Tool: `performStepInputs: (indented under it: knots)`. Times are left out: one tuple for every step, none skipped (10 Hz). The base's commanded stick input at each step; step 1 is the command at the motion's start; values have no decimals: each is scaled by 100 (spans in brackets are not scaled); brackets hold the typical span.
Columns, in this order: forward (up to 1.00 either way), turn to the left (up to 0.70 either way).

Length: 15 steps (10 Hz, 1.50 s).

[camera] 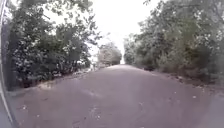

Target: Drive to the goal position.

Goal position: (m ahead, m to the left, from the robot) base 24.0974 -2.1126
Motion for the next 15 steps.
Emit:
performStepInputs:
  knots:
    - [70,-29]
    - [70,-30]
    - [70,-31]
    - [70,-32]
    - [70,-9]
    - [70,0]
    - [70,0]
    - [70,0]
    - [70,0]
    - [70,0]
    - [70,0]
    - [70,0]
    - [70,0]
    - [70,0]
    - [70,0]
